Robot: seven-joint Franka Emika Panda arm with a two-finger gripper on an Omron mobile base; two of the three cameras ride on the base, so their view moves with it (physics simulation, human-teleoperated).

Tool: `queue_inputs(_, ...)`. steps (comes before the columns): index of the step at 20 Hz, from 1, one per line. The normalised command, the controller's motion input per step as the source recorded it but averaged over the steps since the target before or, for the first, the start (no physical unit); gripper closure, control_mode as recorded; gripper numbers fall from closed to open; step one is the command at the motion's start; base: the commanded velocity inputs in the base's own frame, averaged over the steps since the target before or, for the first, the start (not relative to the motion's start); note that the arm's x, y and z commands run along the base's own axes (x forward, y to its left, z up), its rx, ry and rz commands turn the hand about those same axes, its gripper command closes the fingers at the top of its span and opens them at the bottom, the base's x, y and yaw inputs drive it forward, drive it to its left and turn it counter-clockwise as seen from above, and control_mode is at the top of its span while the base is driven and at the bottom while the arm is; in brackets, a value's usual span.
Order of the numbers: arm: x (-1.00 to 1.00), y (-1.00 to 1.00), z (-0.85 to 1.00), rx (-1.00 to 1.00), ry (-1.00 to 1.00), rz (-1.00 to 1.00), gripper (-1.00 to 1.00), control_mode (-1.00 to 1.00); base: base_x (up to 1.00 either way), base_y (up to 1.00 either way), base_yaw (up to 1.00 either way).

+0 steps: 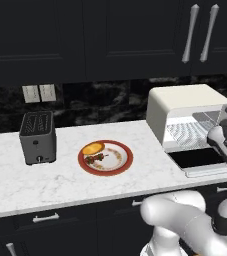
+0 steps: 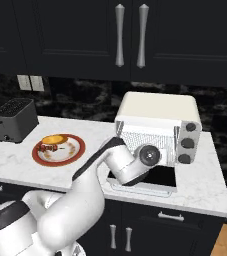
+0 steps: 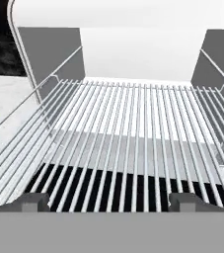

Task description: Pick up the kebab skewer and baguette bread, and place them inside the toaster oven. Close the toaster oven door and start by setting the timer.

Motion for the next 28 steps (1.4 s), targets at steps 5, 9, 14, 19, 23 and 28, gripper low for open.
queue_inputs(5,-0.91,0.46,0.98,0.05,0.12,0.00,-1.00,-1.00,0.00,0.00,0.00)
queue_inputs(9,-0.56,1.00,0.48,0.00,0.22,0.00,-1.00,-1.00,0.00,0.00,0.00)
queue_inputs(14,-0.14,1.00,0.21,0.00,0.26,-0.06,-1.00,-1.00,0.00,0.00,0.00)
queue_inputs(19,0.00,1.00,0.02,0.00,0.20,0.00,-1.00,-1.00,0.00,0.00,0.00)
queue_inputs(23,0.00,1.00,0.00,0.00,0.16,0.00,-1.00,-1.00,0.00,0.00,0.00)
queue_inputs(28,0.04,1.00,0.00,0.00,0.07,0.16,-1.00,-1.00,0.00,0.00,0.00)
